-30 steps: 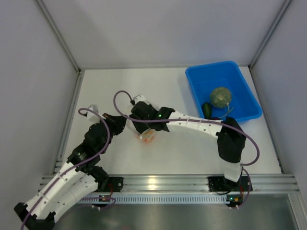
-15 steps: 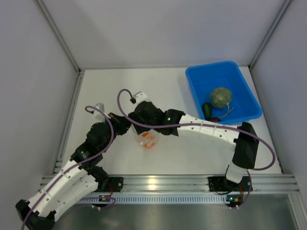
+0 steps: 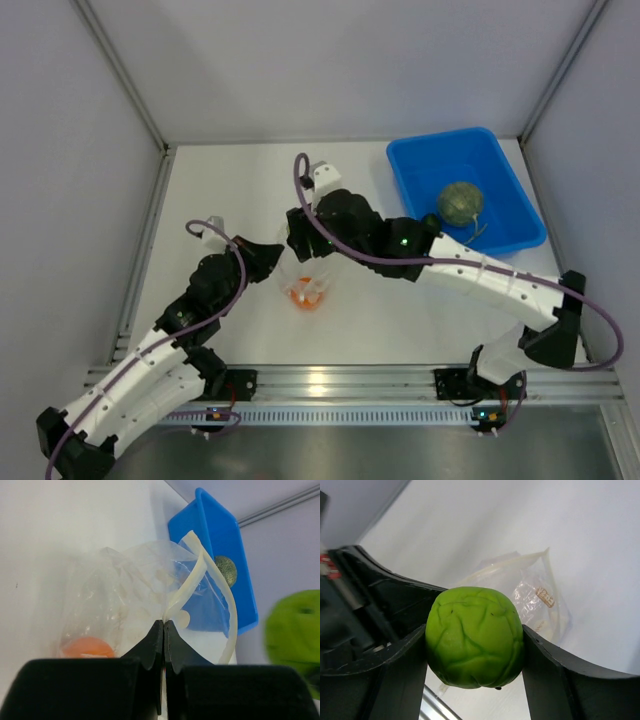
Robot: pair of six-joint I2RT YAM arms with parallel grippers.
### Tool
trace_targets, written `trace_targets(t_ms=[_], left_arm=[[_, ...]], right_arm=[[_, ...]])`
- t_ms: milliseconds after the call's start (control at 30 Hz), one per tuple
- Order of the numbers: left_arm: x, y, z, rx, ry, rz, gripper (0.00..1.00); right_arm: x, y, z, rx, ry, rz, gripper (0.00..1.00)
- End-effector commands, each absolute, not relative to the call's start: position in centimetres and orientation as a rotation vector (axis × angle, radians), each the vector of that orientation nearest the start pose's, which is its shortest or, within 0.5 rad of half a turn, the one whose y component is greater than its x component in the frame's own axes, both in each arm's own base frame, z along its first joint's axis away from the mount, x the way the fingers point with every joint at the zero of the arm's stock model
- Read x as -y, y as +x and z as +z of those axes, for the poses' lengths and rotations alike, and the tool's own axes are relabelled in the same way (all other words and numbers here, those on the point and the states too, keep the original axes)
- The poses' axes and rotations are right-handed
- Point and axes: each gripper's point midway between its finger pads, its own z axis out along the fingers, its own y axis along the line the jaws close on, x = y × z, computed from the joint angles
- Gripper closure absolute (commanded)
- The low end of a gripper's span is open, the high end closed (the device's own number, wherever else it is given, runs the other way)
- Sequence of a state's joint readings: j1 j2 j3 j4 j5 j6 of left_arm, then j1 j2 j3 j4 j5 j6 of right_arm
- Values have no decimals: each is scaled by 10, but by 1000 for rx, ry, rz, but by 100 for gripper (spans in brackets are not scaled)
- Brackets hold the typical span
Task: Open the zip-top bag and remove the fake food
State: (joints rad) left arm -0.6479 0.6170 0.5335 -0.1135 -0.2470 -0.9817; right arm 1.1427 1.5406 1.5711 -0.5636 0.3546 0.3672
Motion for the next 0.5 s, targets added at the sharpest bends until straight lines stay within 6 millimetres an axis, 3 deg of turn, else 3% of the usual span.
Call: trace_targets(t_ms=[0,100,200,300,333,400,433,467], left_arm=[[175,247,232,-1793,-504,-953,100],[175,247,235,-1787,-505,-958,100],[175,246,237,-1783,-499,-962,100],[174,244,239,-1771,-494,-970,100],[172,244,240,-1766,-496,-967,100],[171,244,239,-1764,-499,-963,100],[171,244,237,-1767,-499,-961,100],[172,243,237,-1771,-495,-963,100]], right_arm=[[-353,228,382,-1847,-445,665,57],[-328,231,399,-1822,-410,634,58],[-293,245,401,-1841,-356,552,58],[-245,268,394,-1881,-245,455,58],[-217,280,392,-1898,-180,407,58],[-189,292,381,-1917,-112,322,58],[-162,303,378,-1919,-35,255,57],[-147,309,370,-1940,2,214,57]])
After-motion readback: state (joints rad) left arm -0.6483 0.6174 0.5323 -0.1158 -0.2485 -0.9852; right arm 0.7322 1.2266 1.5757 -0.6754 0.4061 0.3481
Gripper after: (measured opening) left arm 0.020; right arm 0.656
